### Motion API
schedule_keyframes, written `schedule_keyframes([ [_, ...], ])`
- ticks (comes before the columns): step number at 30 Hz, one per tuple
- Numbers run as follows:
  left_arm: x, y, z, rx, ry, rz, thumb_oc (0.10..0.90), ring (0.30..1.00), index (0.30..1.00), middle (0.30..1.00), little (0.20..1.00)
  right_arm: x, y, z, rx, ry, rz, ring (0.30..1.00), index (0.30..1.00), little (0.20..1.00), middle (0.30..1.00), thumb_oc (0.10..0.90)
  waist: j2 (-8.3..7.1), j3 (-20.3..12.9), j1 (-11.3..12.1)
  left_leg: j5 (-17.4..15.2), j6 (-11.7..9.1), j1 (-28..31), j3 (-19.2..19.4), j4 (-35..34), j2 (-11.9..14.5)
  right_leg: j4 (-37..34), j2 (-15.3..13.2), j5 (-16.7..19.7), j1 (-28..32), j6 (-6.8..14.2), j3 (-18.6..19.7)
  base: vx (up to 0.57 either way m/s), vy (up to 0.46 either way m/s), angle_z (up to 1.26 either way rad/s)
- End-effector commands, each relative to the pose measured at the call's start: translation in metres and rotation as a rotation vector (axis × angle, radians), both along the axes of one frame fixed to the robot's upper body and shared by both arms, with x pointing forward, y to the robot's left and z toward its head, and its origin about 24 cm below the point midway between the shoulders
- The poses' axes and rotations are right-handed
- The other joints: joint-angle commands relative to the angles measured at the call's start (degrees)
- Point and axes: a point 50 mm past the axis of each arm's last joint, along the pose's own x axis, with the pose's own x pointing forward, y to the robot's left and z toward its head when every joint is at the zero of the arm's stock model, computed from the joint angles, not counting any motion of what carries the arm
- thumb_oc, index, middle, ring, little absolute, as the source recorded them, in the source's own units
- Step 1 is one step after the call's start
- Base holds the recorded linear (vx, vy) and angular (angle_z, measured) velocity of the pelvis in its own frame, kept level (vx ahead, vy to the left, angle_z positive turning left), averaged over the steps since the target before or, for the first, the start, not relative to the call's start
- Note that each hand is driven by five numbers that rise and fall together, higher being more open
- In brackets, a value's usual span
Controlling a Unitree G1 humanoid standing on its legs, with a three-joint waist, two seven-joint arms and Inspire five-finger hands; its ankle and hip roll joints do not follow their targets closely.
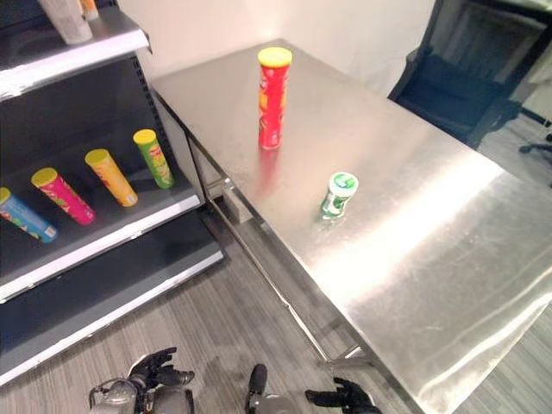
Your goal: Put the goods on the table back onto the shelves and tidy them up.
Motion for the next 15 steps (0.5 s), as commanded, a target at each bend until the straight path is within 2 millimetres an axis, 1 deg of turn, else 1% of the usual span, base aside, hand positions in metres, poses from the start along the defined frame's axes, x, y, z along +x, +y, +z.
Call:
schedule_keyframes([
  [1, 0.020, 0.006, 0.012, 0.023, -0.093, -0.021, 0.800, 0.900, 0.900, 0.900, 0.900, -0.003, -0.018, 0.007, -0.062, -0.016, 0.003, 0.900, 0.900, 0.900, 0.900, 0.800, 1.70, 0.14, 1.60, 2.23, 4.37, 2.97, -3.58, -9.87, -2.74, 0.79, -5.76, -4.23, 3.10, 11.13, 4.63, 0.14, 0.129, -0.31],
  [2, 0.018, 0.005, 0.011, 0.019, -0.088, -0.013, 0.800, 0.900, 0.900, 0.900, 0.900, -0.002, -0.019, 0.007, -0.066, -0.014, 0.005, 0.900, 0.900, 0.900, 0.900, 0.800, 2.28, -0.25, 1.92, 2.40, 4.19, 3.50, -5.68, -12.41, -3.43, 0.79, -5.50, -4.77, 3.32, 11.37, 5.23, 0.19, 0.162, -0.57],
  [3, 0.013, 0.006, 0.008, 0.020, -0.068, -0.006, 0.800, 0.900, 0.900, 0.900, 0.900, -0.004, -0.019, 0.006, -0.065, -0.010, -0.003, 0.900, 0.900, 0.900, 0.900, 0.800, 3.02, -0.94, 1.58, 2.58, 4.04, 5.14, -6.67, -14.69, -3.68, 0.79, -5.49, -4.82, 3.78, 11.49, 5.91, 0.14, 0.124, -0.55],
  [4, 0.013, 0.005, 0.008, 0.020, -0.068, -0.006, 0.800, 0.900, 0.900, 0.900, 0.900, -0.004, -0.020, 0.006, -0.065, -0.010, -0.003, 0.900, 0.900, 0.900, 0.900, 0.800, 3.02, -0.88, 1.63, 2.62, 4.04, 5.29, -6.60, -14.82, -3.66, 0.79, -5.48, -4.82, 3.85, 11.49, 5.97, 0.20, 0.203, -0.68],
  [5, 0.009, 0.008, 0.006, 0.021, -0.056, 0.007, 0.800, 0.900, 0.900, 0.900, 0.900, -0.005, -0.018, 0.006, -0.060, -0.012, -0.015, 0.900, 0.900, 0.900, 0.900, 0.800, 3.36, -1.87, 1.34, 2.57, 4.29, 7.73, -5.77, -17.33, -3.85, 0.79, -5.94, -4.57, 3.83, 11.82, 6.45, 0.14, 0.174, -0.51],
  [7, 0.006, 0.011, 0.005, 0.029, -0.045, 0.017, 0.800, 0.900, 0.900, 0.900, 0.900, -0.006, -0.014, 0.004, -0.047, -0.010, -0.020, 0.900, 0.900, 0.900, 0.900, 0.800, 3.29, -2.33, 1.17, 2.70, 4.58, 9.67, -4.04, -19.24, -4.07, 0.79, -6.46, -4.09, 3.64, 12.17, 7.34, 0.12, 0.172, -0.46],
  [8, 0.006, 0.011, 0.005, 0.029, -0.045, 0.017, 0.800, 0.900, 0.900, 0.900, 0.900, -0.006, -0.014, 0.004, -0.047, -0.010, -0.020, 0.900, 0.900, 0.900, 0.900, 0.800, 3.28, -2.28, 1.27, 2.72, 4.58, 9.81, -3.94, -19.33, -4.06, 0.79, -6.46, -4.08, 3.68, 12.17, 7.44, 0.09, 0.152, -0.38],
  [9, 0.004, 0.017, 0.005, 0.041, -0.040, 0.033, 0.800, 0.900, 0.900, 0.900, 0.900, -0.011, -0.012, 0.001, -0.039, 0.011, -0.030, 0.900, 0.900, 0.900, 0.900, 0.800, 3.03, -2.59, 1.14, 2.60, 4.87, 11.49, -2.27, -20.82, -4.25, 0.79, -6.89, -3.68, 3.61, 12.58, 8.31, 0.06, 0.097, -0.33],
  [10, 0.004, 0.017, 0.005, 0.041, -0.040, 0.033, 0.800, 0.900, 0.900, 0.900, 0.900, -0.011, -0.012, 0.001, -0.038, 0.011, -0.030, 0.900, 0.900, 0.900, 0.900, 0.800, 3.03, -2.55, 1.21, 2.61, 4.87, 11.58, -2.20, -20.87, -4.24, 0.79, -6.89, -3.68, 3.64, 12.59, 8.37, 0.08, 0.148, -0.26],
  [11, 0.004, 0.019, 0.006, 0.045, -0.042, 0.044, 0.800, 0.900, 0.900, 0.900, 0.900, -0.016, -0.012, 0.000, -0.035, 0.022, -0.047, 0.900, 0.900, 0.900, 0.900, 0.800, 2.80, -2.60, 1.06, 2.37, 5.09, 12.17, -1.39, -21.28, -4.37, 0.79, -7.15, -3.42, 3.51, 12.92, 8.73, 0.05, 0.164, -0.25],
  [12, 0.004, 0.029, 0.008, 0.059, -0.050, 0.072, 0.800, 0.900, 0.900, 0.900, 0.900, -0.036, -0.018, -0.003, -0.038, 0.081, -0.121, 0.900, 0.900, 0.900, 0.900, 0.800, 2.15, -2.71, 0.60, 1.67, 5.71, 13.12, 0.45, -21.97, -4.62, 0.79, -7.72, -2.73, 3.02, 13.64, 10.05, 0.05, 0.163, -0.27],
  [13, 0.004, 0.029, 0.008, 0.059, -0.050, 0.072, 0.800, 0.900, 0.900, 0.900, 0.900, -0.036, -0.018, -0.003, -0.038, 0.081, -0.121, 0.900, 0.900, 0.900, 0.900, 0.800, 2.15, -2.71, 0.61, 1.66, 5.71, 13.13, 0.45, -21.98, -4.62, 0.79, -7.72, -2.73, 3.02, 13.64, 10.06, 0.04, 0.146, -0.31],
  [14, 0.005, 0.034, 0.010, 0.067, -0.054, 0.083, 0.800, 0.900, 0.900, 0.900, 0.900, -0.048, -0.024, -0.004, -0.045, 0.112, -0.158, 0.900, 0.900, 0.900, 0.900, 0.800, 1.84, -2.76, 0.35, 1.44, 5.86, 13.37, 1.01, -22.24, -4.68, 0.79, -7.94, -2.44, 2.76, 13.91, 10.41, 0.04, 0.083, -0.30],
  [15, 0.002, 0.042, 0.011, 0.078, -0.049, 0.100, 0.800, 0.900, 0.900, 0.900, 0.900, -0.076, -0.037, -0.002, -0.070, 0.178, -0.252, 0.900, 0.900, 0.900, 0.900, 0.800, 1.31, -2.87, -0.16, 0.92, 6.10, 13.84, 1.84, -22.33, -4.74, 0.79, -8.26, -2.12, 2.60, 14.42, 10.89, 0.03, 0.082, -0.32],
])
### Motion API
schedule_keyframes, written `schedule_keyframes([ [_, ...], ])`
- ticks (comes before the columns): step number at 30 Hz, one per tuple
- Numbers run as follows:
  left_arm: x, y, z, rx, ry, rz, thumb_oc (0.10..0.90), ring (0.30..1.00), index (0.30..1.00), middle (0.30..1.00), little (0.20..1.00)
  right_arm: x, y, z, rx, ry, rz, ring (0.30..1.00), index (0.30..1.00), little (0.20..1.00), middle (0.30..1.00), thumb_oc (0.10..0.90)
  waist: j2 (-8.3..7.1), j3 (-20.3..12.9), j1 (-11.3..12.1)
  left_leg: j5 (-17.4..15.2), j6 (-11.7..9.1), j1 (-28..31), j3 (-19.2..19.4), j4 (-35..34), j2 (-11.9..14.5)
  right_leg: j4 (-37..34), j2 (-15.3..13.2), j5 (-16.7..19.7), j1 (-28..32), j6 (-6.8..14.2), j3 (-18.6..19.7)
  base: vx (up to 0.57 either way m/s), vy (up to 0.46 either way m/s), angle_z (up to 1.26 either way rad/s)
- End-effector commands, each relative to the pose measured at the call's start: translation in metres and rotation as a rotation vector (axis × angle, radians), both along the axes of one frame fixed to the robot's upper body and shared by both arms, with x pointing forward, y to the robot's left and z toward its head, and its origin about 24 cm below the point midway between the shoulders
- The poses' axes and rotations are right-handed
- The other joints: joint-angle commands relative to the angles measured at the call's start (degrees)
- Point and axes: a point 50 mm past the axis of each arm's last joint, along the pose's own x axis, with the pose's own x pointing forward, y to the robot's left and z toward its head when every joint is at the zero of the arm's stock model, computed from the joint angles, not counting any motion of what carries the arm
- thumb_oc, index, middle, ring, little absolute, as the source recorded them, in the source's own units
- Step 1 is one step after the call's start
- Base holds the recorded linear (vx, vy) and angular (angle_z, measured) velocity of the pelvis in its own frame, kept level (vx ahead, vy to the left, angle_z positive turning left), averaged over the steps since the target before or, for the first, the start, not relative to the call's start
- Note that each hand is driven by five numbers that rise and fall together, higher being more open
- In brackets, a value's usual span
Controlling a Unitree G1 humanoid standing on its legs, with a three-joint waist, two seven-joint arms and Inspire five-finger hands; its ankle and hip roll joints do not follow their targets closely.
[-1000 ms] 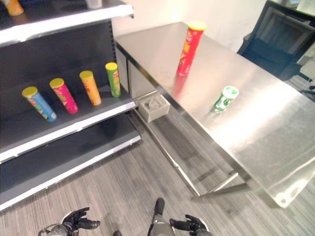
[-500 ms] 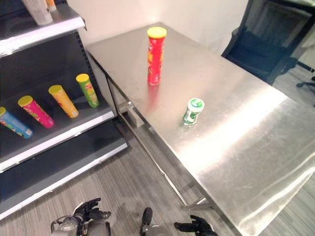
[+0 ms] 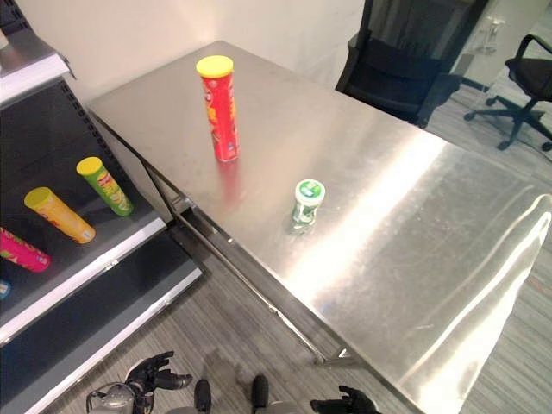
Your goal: Put the goods on the table back onto the shelves and tidy them up.
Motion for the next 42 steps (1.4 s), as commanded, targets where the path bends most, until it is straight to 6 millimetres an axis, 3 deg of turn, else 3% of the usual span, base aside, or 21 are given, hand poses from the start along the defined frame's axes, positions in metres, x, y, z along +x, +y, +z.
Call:
schedule_keyframes([
  [1, 0.012, 0.031, 0.013, 0.068, -0.068, 0.042, 0.800, 0.900, 0.900, 0.900, 0.900, -0.060, -0.027, -0.001, -0.061, 0.169, -0.153, 0.900, 0.900, 0.900, 0.900, 0.800, -3.09, -1.38, 0.19, -1.95, -0.02, -1.85, 2.67, 0.40, -1.79, 0.33, -11.49, -1.36, 0.48, 12.02, 0.32, 0.04, 0.078, -0.21],
  [3, 0.010, 0.039, 0.014, 0.078, -0.064, 0.057, 0.800, 0.900, 0.900, 0.900, 0.900, -0.092, -0.052, 0.008, -0.110, 0.219, -0.318, 0.900, 0.900, 0.900, 0.900, 0.800, -3.60, -1.69, -0.69, -2.55, 0.17, -1.62, 3.53, 0.40, -1.90, 0.35, -11.83, -0.95, 0.09, 12.54, 0.89, 0.04, 0.065, -0.23],
  [6, 0.004, 0.046, 0.014, 0.087, -0.048, 0.059, 0.800, 0.900, 0.900, 0.900, 0.900, -0.119, -0.098, 0.036, -0.217, 0.192, -0.553, 0.900, 0.900, 0.900, 0.900, 0.800, -4.23, -2.10, -1.90, -3.46, 0.36, -0.90, 4.77, 0.40, -2.07, 0.33, -12.16, -0.43, -0.20, 13.36, 1.68, 0.04, 0.071, -0.26],
  [9, 0.003, 0.048, 0.014, 0.107, -0.032, 0.033, 0.800, 0.900, 0.900, 0.900, 0.900, -0.126, -0.152, 0.079, -0.380, 0.087, -0.724, 0.900, 0.900, 0.900, 0.900, 0.800, -4.57, -2.86, -2.69, -4.11, 0.51, -0.49, 5.77, 0.40, -2.13, 0.33, -12.29, 0.13, -1.01, 14.06, 2.61, 0.04, 0.071, -0.31],
  [12, 0.006, 0.046, 0.015, 0.119, -0.042, 0.013, 0.800, 0.900, 0.900, 0.900, 0.900, -0.093, -0.201, 0.133, -0.566, -0.189, -0.783, 0.900, 0.900, 0.900, 0.900, 0.800, -4.74, -3.19, -3.56, -4.69, 0.59, -0.16, 6.69, 0.40, -2.17, 0.33, -12.47, 0.44, -1.67, 14.72, 3.15, 0.02, 0.053, -0.32],
  [13, 0.006, 0.046, 0.014, 0.119, -0.042, 0.012, 0.800, 0.900, 0.900, 0.900, 0.900, -0.094, -0.201, 0.133, -0.566, -0.188, -0.784, 0.900, 0.900, 0.900, 0.900, 0.800, -4.72, -3.19, -3.50, -4.70, 0.59, -0.15, 6.71, 0.40, -2.16, 0.33, -12.46, 0.45, -1.68, 14.72, 3.17, 0.02, 0.061, -0.13],
  [14, 0.007, 0.041, 0.015, 0.115, -0.063, -0.004, 0.800, 0.900, 0.900, 0.900, 0.900, -0.024, -0.229, 0.212, -0.734, -0.603, -0.578, 0.900, 0.900, 0.900, 0.900, 0.800, -4.89, -3.09, -4.58, -5.18, 0.53, 0.42, 7.16, 0.40, -2.09, 0.33, -12.63, 0.50, -1.75, 15.04, 3.24, 0.00, 0.041, 0.00],
  [15, 0.008, 0.041, 0.015, 0.115, -0.062, -0.007, 0.800, 0.900, 0.900, 0.900, 0.900, -0.025, -0.228, 0.212, -0.735, -0.600, -0.581, 0.900, 0.900, 0.900, 0.900, 0.800, -4.88, -3.20, -4.44, -4.96, 0.52, 0.21, 7.16, 0.40, -2.09, 0.33, -12.62, 0.69, -1.96, 14.99, 3.26, 0.01, 0.058, -0.08],
  [16, 0.007, 0.038, 0.014, 0.103, -0.059, -0.024, 0.800, 0.900, 0.900, 0.900, 0.900, 0.034, -0.214, 0.269, -0.743, -0.916, -0.350, 0.900, 0.900, 0.900, 0.900, 0.800, -4.97, -3.15, -4.71, -5.15, 0.44, 0.74, 7.69, 0.40, -1.97, 0.33, -12.57, 0.69, -1.80, 14.93, 3.54, -0.01, 0.011, -0.19],
  [17, 0.007, 0.038, 0.014, 0.104, -0.060, -0.024, 0.800, 0.900, 0.900, 0.900, 0.900, 0.034, -0.214, 0.269, -0.742, -0.916, -0.351, 0.900, 0.900, 0.900, 0.900, 0.800, -5.02, -3.23, -4.67, -4.90, 0.43, 0.52, 7.73, 0.40, -1.98, 0.33, -12.57, 0.89, -2.04, 14.87, 3.60, 0.01, 0.021, -0.32],
  [19, 0.004, 0.038, 0.014, 0.090, -0.062, -0.036, 0.800, 0.900, 0.900, 0.900, 0.900, 0.079, -0.175, 0.327, -0.668, -1.232, -0.061, 0.900, 0.900, 0.900, 0.900, 0.800, -4.97, -3.34, -4.66, -5.05, 0.28, 1.00, 8.08, 0.40, -1.73, 0.33, -12.50, 0.70, -1.91, 14.75, 3.65, 0.02, 0.000, -0.20],
  [23, -0.005, 0.035, 0.012, 0.058, -0.062, -0.069, 0.800, 0.900, 0.900, 0.900, 0.900, 0.103, -0.119, 0.376, -0.537, -1.514, 0.256, 0.900, 0.900, 0.900, 0.900, 0.800, -4.87, -4.39, -3.58, -4.87, 0.11, 1.13, 7.97, 0.40, -1.42, 0.33, -12.56, 0.51, -1.70, 14.56, 2.88, 0.03, -0.018, 0.06],
  [24, -0.009, 0.033, 0.011, 0.047, -0.058, -0.095, 0.800, 0.900, 0.900, 0.900, 0.900, 0.112, -0.095, 0.386, -0.473, -1.568, 0.386, 0.900, 0.900, 0.900, 0.900, 0.800, -4.83, -4.81, -2.77, -4.87, 0.02, 1.28, 7.67, 0.40, -1.36, 0.33, -12.64, 0.38, -1.23, 14.50, 2.27, 0.04, -0.029, 0.14],
  [28, -0.017, 0.027, 0.008, 0.027, -0.041, -0.109, 0.800, 0.900, 0.900, 0.900, 0.900, 0.125, -0.066, 0.386, -0.437, -1.524, 0.578, 0.900, 0.900, 0.900, 0.900, 0.800, -4.83, -5.20, -1.55, -4.69, -0.21, 1.33, 7.08, 0.40, -1.32, 0.33, -12.87, 0.24, -0.46, 14.38, 1.07, 0.02, -0.022, 0.23],
  [30, -0.017, 0.027, 0.008, 0.027, -0.041, -0.107, 0.800, 0.900, 0.900, 0.900, 0.900, 0.125, -0.066, 0.386, -0.437, -1.524, 0.580, 0.900, 0.900, 0.900, 0.900, 0.800, -4.83, -5.20, -1.67, -4.69, -0.21, 1.34, 7.03, 0.40, -1.32, 0.33, -12.87, 0.22, -0.42, 14.38, 1.01, 0.01, -0.022, 0.24],
  [31, -0.021, 0.025, 0.006, 0.012, -0.032, -0.089, 0.800, 0.900, 0.900, 0.900, 0.900, 0.134, -0.055, 0.371, -0.403, -1.432, 0.654, 0.900, 0.900, 0.900, 0.900, 0.800, -4.83, -5.41, -0.67, -4.57, -0.38, 1.28, 6.35, 0.40, -1.24, 0.33, -12.94, 0.05, 0.10, 14.24, -0.01, 0.02, -0.049, 0.28],
  [42, -0.027, 0.027, 0.004, 0.015, -0.020, -0.058, 0.800, 0.900, 0.900, 0.900, 0.900, 0.147, -0.062, 0.325, -0.424, -1.290, 0.567, 0.900, 0.900, 0.900, 0.900, 0.800, -4.29, -5.09, 1.25, -4.07, -0.64, 0.78, 4.08, 0.40, -1.15, 0.33, -13.07, -0.99, 1.43, 13.74, -2.40, 0.02, -0.038, 0.10],
])
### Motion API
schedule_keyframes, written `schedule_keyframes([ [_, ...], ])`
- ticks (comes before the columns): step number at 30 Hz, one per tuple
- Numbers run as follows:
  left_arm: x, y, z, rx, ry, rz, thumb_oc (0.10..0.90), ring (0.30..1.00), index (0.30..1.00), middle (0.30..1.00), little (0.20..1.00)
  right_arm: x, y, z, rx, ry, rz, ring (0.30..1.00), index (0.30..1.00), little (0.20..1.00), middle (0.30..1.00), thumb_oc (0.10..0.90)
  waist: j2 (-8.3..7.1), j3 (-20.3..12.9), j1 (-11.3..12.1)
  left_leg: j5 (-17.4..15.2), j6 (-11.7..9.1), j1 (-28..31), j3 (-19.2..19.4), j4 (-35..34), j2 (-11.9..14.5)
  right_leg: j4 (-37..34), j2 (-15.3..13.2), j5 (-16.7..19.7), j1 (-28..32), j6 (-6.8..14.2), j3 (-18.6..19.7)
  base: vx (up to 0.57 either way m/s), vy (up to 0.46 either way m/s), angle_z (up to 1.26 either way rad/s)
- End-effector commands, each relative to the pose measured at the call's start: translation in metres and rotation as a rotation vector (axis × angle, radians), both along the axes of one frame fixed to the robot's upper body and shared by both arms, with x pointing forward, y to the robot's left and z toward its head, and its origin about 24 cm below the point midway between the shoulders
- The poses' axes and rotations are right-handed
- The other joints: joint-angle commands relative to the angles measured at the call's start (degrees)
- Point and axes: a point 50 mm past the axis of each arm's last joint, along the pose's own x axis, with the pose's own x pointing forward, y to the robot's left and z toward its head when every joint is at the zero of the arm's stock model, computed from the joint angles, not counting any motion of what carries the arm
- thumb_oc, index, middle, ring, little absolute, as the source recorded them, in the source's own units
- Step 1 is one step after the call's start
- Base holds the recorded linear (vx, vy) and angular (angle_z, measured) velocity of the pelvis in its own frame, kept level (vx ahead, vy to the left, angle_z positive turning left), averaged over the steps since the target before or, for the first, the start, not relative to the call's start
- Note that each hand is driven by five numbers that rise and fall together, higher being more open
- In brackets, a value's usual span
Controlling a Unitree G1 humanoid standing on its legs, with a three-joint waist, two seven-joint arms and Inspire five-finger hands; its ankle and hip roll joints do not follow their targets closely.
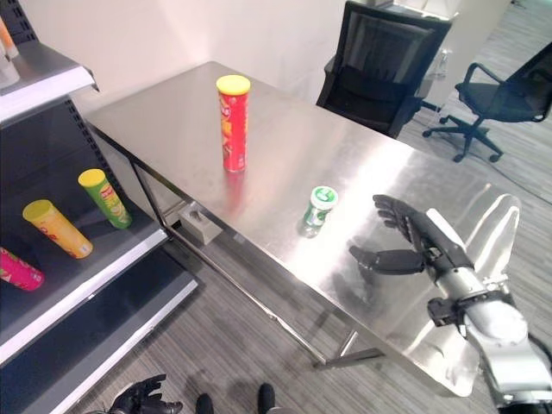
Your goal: Put the goods on the table back onto the shelves and tidy them up.
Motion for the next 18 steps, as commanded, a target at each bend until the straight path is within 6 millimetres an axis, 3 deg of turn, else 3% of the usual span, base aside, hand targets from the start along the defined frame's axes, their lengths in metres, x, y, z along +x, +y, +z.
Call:
schedule_keyframes([
  [1, 0.025, 0.017, 0.010, 0.044, -0.082, -0.001, 0.800, 0.900, 0.900, 0.900, 0.900, 0.014, 0.001, 0.053, -0.059, -0.265, -0.010, 0.900, 0.900, 0.900, 0.900, 0.800, -1.78, -1.75, 2.12, -2.45, -3.56, 0.79, 0.64, 0.68, 3.35, 0.37, -7.15, -2.25, 2.05, 8.36, -0.54, 0.03, -0.053, 0.06],
  [5, 0.022, 0.019, 0.010, 0.051, -0.073, 0.009, 0.800, 0.900, 0.900, 0.900, 0.900, 0.021, 0.002, 0.040, -0.036, -0.243, -0.042, 0.900, 0.900, 0.900, 0.900, 0.800, -1.46, -1.53, 3.10, -2.22, -3.69, 0.59, -0.53, 0.68, 3.27, 0.37, -7.02, -2.76, 2.64, 7.99, -1.46, 0.03, -0.046, 0.16],
  [18, 0.013, 0.022, 0.009, 0.069, -0.056, 0.000, 0.800, 0.900, 0.900, 0.900, 0.900, 0.044, 0.011, 0.034, 0.006, -0.252, -0.052, 0.900, 0.900, 0.900, 0.900, 0.800, -0.77, -1.61, 5.58, -2.23, -3.55, 0.52, -2.69, 0.68, 3.12, 0.37, -6.85, -3.76, 3.83, 7.61, -3.07, 0.02, -0.019, 0.08],
])
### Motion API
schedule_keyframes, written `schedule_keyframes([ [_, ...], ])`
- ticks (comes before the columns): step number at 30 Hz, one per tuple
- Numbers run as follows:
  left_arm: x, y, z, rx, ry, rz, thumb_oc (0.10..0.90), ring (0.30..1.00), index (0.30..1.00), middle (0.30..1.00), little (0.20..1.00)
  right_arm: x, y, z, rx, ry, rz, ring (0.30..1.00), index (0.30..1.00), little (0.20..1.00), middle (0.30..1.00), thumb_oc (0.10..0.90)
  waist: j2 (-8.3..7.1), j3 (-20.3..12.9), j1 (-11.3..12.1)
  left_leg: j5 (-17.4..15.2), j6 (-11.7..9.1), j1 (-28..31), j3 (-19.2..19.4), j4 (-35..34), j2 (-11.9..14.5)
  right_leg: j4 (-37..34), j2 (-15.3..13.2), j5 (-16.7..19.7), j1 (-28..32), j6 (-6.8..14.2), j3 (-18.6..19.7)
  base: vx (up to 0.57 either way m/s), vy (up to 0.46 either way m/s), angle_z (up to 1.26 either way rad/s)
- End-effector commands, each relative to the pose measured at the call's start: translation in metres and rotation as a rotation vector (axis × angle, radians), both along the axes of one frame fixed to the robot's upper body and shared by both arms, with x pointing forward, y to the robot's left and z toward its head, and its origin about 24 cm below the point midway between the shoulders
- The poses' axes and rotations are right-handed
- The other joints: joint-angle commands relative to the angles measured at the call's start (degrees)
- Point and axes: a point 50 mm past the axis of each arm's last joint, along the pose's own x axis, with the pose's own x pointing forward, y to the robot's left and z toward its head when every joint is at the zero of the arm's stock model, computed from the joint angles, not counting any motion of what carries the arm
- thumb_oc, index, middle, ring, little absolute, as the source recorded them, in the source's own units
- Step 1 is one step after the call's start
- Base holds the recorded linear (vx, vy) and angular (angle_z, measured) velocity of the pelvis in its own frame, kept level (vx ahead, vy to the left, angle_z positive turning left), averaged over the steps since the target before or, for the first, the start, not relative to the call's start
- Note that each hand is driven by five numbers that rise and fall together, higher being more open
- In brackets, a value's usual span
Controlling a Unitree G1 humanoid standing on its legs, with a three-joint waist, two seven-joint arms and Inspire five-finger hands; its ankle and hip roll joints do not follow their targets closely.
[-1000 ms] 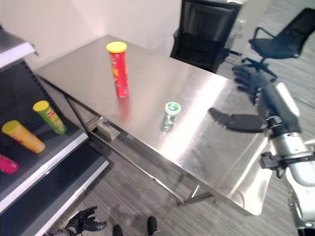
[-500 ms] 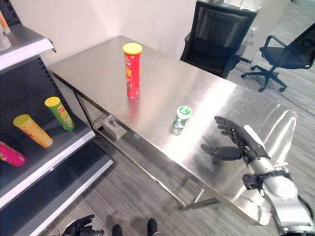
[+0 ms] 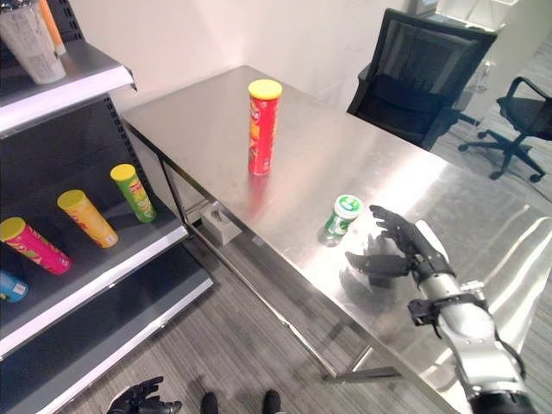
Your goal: Put the goods on the table back onto the shelves and tidy them up.
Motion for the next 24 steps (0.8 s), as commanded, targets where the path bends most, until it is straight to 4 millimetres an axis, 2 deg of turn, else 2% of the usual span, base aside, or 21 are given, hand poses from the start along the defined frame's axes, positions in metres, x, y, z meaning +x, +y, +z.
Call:
schedule_keyframes([
  [1, 0.017, 0.020, 0.009, 0.071, -0.050, -0.032, 0.800, 0.900, 0.900, 0.900, 0.900, 0.025, 0.006, 0.054, -0.038, -0.258, 0.014, 0.900, 0.900, 0.900, 0.900, 0.800, -1.82, -1.18, 2.43, -2.85, -3.93, 1.06, 0.67, 0.67, 3.23, 0.38, -6.71, -3.19, 2.92, 8.09, 0.28, 0.01, -0.006, 0.07],
  [18, 0.008, 0.021, 0.006, 0.082, -0.021, -0.010, 0.800, 0.900, 0.900, 0.900, 0.900, 0.051, 0.018, 0.049, 0.000, -0.245, 0.001, 0.900, 0.900, 0.900, 0.900, 0.800, -2.07, -0.89, 4.72, -2.73, -3.98, 0.74, -1.15, 0.67, 3.14, 0.38, -6.53, -3.82, 3.60, 7.78, -1.12, 0.01, -0.007, 0.07],
  [19, 0.008, 0.021, 0.006, 0.081, -0.021, -0.011, 0.800, 0.900, 0.900, 0.900, 0.900, 0.053, 0.018, 0.048, -0.007, -0.236, 0.006, 0.832, 0.832, 0.832, 0.832, 0.755, -2.10, -0.88, 4.80, -2.71, -4.00, 0.65, -1.20, 0.67, 3.12, 0.38, -6.51, -3.83, 3.56, 7.77, -1.17, 0.00, 0.000, 0.00],
  [20, 0.008, 0.021, 0.007, 0.082, -0.022, -0.011, 0.800, 0.900, 0.900, 0.900, 0.900, 0.054, 0.019, 0.048, -0.017, -0.226, 0.012, 0.371, 0.371, 0.371, 0.371, 0.447, -2.16, -0.84, 4.94, -2.67, -4.00, 0.60, -1.32, 0.67, 3.10, 0.38, -6.51, -3.83, 3.59, 7.75, -1.24, 0.00, 0.000, 0.00],
  [21, 0.008, 0.021, 0.007, 0.084, -0.020, -0.012, 0.800, 0.900, 0.900, 0.900, 0.900, 0.055, 0.020, 0.048, -0.017, -0.223, 0.017, 0.300, 0.300, 0.300, 0.300, 0.400, -2.20, -0.85, 5.00, -2.67, -4.03, 0.56, -1.36, 0.67, 3.09, 0.38, -6.52, -3.83, 3.56, 7.75, -1.32, 0.00, 0.000, 0.00],
  [24, 0.007, 0.021, 0.006, 0.084, -0.018, -0.012, 0.800, 0.900, 0.900, 0.900, 0.900, 0.058, 0.022, 0.050, -0.046, -0.209, 0.034, 0.300, 0.300, 0.300, 0.300, 0.400, -2.39, -0.87, 5.19, -2.66, -4.04, 0.54, -1.60, 0.67, 3.08, 0.38, -6.43, -3.87, 3.65, 7.70, -1.30, 0.00, 0.000, 0.00],
])
